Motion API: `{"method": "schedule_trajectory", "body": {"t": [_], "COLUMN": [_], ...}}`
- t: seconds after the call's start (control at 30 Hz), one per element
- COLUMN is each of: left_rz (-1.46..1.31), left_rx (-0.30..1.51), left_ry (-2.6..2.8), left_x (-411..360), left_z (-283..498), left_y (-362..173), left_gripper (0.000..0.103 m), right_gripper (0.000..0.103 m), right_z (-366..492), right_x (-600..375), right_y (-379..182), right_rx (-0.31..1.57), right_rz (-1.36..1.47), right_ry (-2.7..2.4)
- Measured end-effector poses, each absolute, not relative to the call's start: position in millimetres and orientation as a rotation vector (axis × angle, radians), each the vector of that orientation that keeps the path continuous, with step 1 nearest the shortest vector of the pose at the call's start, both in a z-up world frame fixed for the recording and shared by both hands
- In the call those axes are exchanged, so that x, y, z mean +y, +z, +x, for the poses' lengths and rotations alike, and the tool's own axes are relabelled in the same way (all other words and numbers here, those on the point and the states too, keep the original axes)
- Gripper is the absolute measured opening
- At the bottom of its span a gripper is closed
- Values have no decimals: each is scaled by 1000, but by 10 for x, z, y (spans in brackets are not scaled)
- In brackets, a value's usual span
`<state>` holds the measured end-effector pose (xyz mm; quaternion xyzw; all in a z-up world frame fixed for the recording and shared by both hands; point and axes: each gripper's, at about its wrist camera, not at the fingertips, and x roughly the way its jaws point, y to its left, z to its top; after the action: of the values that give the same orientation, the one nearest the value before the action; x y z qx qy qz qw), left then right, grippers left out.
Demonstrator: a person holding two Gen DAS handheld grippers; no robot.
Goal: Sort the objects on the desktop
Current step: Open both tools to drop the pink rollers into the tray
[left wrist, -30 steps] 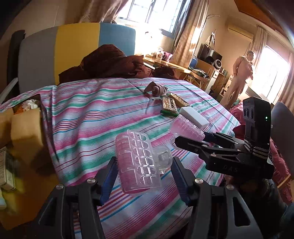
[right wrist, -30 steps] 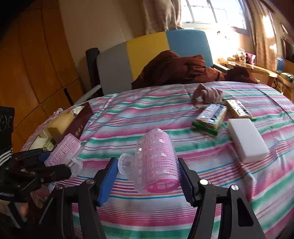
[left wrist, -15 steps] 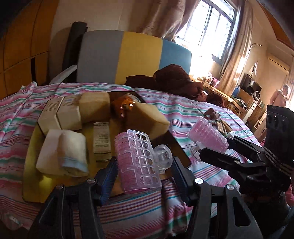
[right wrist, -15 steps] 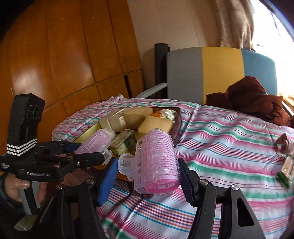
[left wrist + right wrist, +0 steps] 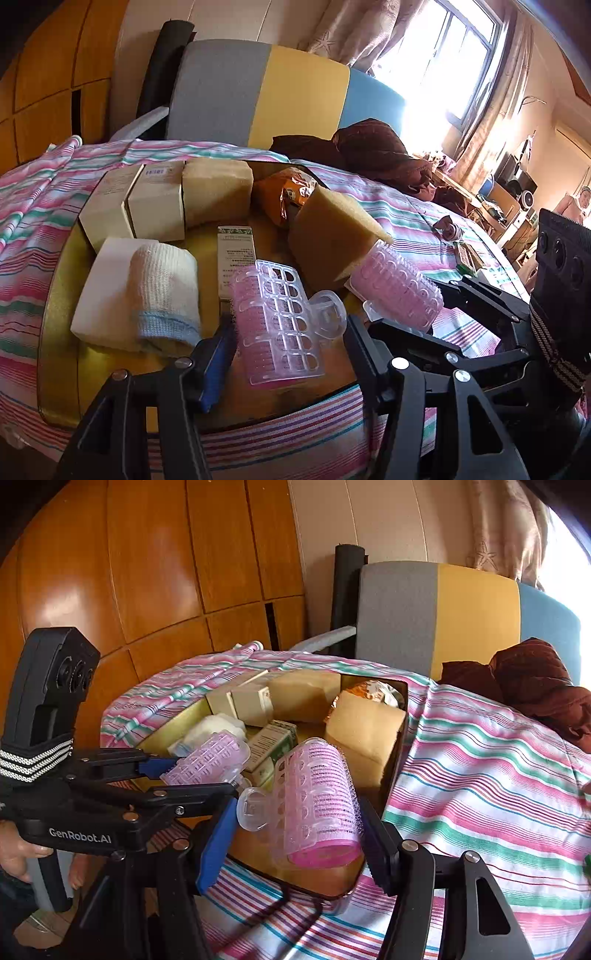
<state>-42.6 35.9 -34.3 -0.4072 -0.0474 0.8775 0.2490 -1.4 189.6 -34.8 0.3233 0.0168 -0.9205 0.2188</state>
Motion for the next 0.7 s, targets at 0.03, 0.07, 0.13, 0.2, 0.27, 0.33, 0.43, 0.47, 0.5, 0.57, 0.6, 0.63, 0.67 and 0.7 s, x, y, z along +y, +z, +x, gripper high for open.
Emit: {"method": "schedule_trajectory", "body": {"t": [0.03, 0.07, 0.13, 0.2, 0.27, 0.33, 0.43, 0.47, 0.5, 0.57, 0.6, 0.63, 0.67, 0.7], "left_rz": [-1119, -1124, -1142, -1167, -1186, -1193, -1188, -1186, -1185, -1183, -1183, -1182, -1182, -1181], "left_rx": [-141, -156, -178, -198, -209, -210, -203, -202, -200, -187, -180, -174, -167, -162], "left_ry": [2379, 2371, 2359, 2346, 2336, 2345, 2349, 2349, 2350, 2351, 2351, 2352, 2352, 2352], "left_x": [361, 363, 361, 367, 368, 358, 370, 375, 381, 413, 429, 445, 461, 474], "left_z": [-439, -450, -475, -499, -515, -506, -499, -498, -497, -501, -503, -505, -507, -509], "left_y": [-363, -374, -394, -428, -460, -484, -480, -479, -479, -484, -487, -489, -492, -494], "left_gripper": [60, 60, 60, 60, 62, 64, 64, 64, 64, 64, 64, 64, 64, 64], "right_gripper": [65, 66, 66, 66, 66, 68, 69, 69, 69, 69, 69, 69, 69, 70], "right_z": [-21, -28, -34, -35, -23, -4, 24, 37, 51, 84, 100, 121, 143, 165], "right_x": [1904, 1913, 1912, 1906, 1910, 1930, 1969, 1984, 2001, 2042, 2068, 2106, 2144, 2195], "right_y": [-358, -368, -380, -387, -388, -375, -356, -347, -339, -321, -313, -304, -294, -288], "right_rx": [44, 41, 43, 46, 43, 24, 8, -1, -10, -26, -35, -46, -57, -68], "right_rz": [895, 895, 894, 893, 890, 885, 876, 872, 868, 858, 854, 850, 847, 845], "right_ry": [-2545, -2543, -2539, -2538, -2537, -2537, -2546, -2548, -2552, -2566, -2574, -2585, -2596, -2610]}}
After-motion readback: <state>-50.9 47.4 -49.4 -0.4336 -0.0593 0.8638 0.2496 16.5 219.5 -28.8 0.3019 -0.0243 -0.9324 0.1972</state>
